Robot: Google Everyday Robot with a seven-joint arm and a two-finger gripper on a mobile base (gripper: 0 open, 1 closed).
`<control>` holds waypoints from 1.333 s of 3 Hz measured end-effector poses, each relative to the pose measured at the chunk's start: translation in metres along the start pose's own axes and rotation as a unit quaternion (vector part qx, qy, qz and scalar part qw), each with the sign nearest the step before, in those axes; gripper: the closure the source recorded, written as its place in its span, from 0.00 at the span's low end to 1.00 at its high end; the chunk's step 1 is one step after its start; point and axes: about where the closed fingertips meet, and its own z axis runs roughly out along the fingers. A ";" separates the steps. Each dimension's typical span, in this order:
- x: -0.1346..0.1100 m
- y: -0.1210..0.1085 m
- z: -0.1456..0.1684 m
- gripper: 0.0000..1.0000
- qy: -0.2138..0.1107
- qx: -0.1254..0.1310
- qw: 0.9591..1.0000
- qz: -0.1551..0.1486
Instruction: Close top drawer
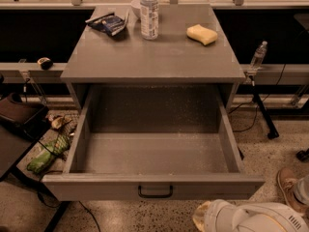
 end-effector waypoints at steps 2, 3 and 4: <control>-0.034 -0.064 -0.009 1.00 -0.072 0.088 0.993 -0.023; -0.034 -0.064 -0.008 1.00 -0.072 0.088 0.993 -0.024; -0.036 -0.078 0.014 1.00 -0.063 0.068 0.994 -0.055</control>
Offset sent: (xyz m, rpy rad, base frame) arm 0.1016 0.0362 0.0150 0.0740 -0.3239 0.0288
